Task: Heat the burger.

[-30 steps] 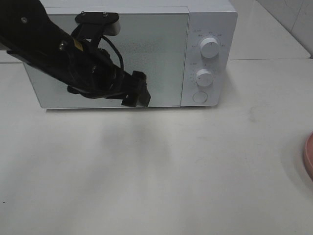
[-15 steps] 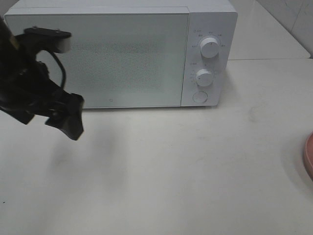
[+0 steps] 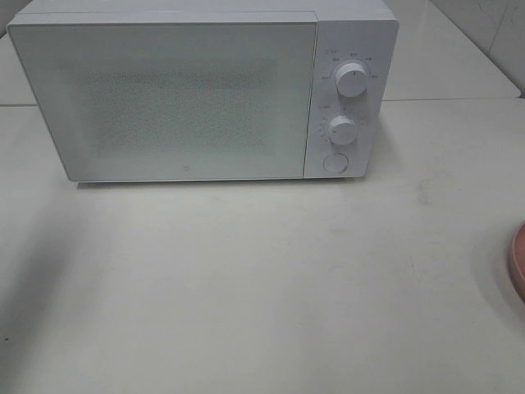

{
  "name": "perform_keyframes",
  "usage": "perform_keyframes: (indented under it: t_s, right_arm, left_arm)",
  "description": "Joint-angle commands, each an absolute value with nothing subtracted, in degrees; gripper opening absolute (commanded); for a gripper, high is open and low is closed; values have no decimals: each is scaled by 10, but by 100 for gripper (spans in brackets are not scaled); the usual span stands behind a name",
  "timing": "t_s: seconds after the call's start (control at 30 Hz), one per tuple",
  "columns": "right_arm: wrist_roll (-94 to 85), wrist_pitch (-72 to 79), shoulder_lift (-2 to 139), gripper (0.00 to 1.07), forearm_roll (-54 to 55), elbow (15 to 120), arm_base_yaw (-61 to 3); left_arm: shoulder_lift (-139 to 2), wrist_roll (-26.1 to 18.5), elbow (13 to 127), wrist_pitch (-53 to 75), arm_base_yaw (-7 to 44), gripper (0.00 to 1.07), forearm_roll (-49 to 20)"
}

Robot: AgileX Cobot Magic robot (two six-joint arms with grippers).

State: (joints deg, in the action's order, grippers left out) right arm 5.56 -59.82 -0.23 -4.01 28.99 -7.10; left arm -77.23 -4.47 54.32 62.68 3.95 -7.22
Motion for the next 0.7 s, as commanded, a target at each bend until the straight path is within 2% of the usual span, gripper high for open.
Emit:
perform_keyframes:
  t_s: [0.03, 0.2, 0.7]
  right_arm:
    - [48, -595, -18, 75, -38, 290, -67]
    - [48, -595, -18, 75, -38, 290, -67]
    - [48, -595, -18, 75, -38, 290, -67]
  left_arm:
    - [-710, -51, 483, 634, -27, 98, -91]
    - [-630, -49, 425, 634, -56, 98, -86]
    - [-384, -39, 318, 613, -56, 98, -83]
